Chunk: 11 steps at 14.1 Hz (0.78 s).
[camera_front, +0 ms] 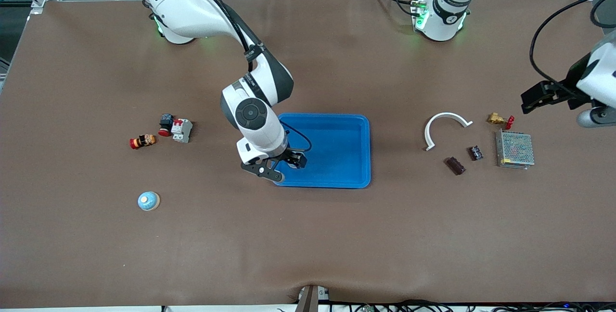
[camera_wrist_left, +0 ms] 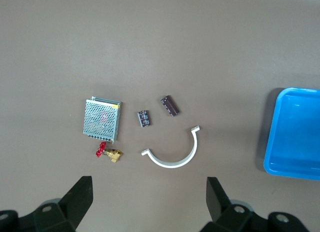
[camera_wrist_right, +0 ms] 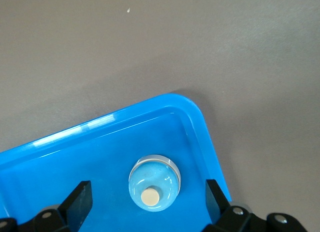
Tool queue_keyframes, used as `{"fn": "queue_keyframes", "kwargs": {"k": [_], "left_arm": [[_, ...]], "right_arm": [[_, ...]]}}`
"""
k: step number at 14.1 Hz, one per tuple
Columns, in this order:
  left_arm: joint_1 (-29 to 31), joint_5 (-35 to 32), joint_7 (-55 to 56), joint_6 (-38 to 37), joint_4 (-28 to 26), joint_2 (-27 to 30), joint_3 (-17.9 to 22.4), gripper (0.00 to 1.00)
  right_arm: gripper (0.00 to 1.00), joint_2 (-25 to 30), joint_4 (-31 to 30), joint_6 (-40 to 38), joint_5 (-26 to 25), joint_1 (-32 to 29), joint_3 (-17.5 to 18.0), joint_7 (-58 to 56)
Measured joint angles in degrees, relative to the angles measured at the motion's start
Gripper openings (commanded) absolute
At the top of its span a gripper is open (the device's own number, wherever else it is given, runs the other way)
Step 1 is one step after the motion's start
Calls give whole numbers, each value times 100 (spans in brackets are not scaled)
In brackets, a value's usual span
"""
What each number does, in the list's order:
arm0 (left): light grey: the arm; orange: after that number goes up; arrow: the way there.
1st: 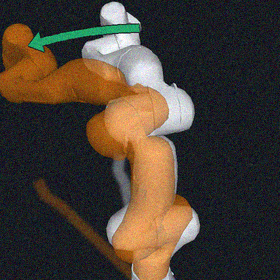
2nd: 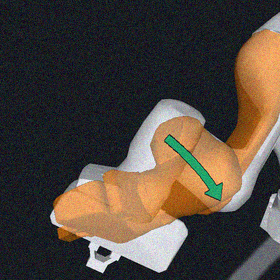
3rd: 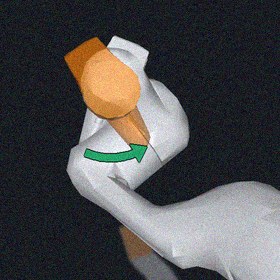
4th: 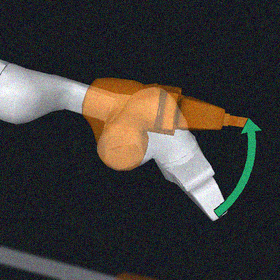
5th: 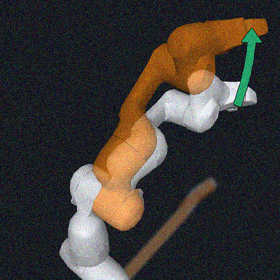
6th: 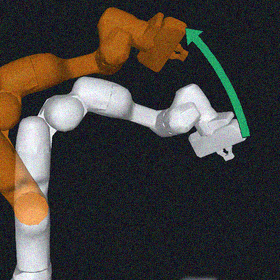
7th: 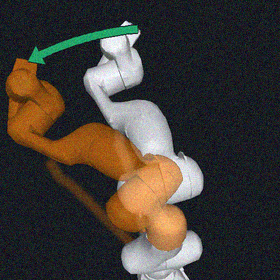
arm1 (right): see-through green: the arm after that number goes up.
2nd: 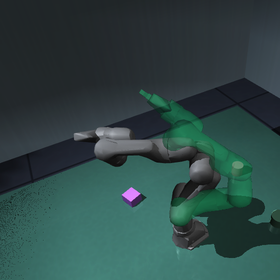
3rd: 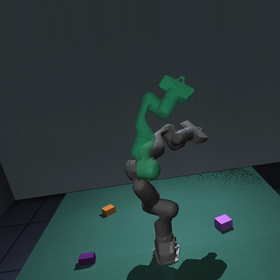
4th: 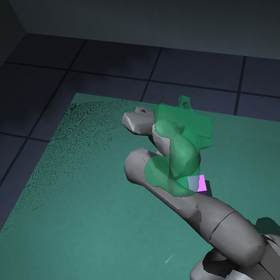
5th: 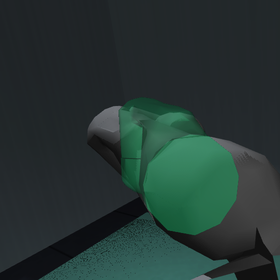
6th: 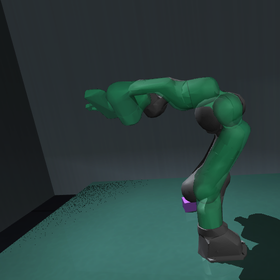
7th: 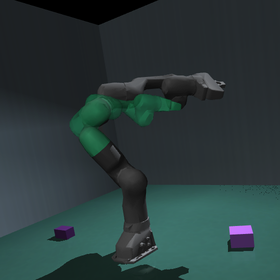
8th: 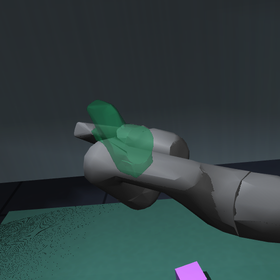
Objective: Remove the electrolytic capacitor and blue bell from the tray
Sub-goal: 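Grasp the second light-blue bell in the tray with the right gripper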
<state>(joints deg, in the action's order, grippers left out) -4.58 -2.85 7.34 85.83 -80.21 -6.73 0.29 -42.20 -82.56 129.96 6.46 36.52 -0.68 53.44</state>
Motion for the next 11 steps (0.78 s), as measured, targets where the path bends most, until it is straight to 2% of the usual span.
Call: {"fn": "queue_keyframes", "kwargs": {"k": [5,11], "left_arm": [[-145,35,-22,-59,-24,250,69,100],[-135,36,-36,-132,-391,608,136,100]], "right_arm": [[100,-164,-14,110,-47,128,-5,8],[100,-328,-28,241,-128,219,-8,9]]}}
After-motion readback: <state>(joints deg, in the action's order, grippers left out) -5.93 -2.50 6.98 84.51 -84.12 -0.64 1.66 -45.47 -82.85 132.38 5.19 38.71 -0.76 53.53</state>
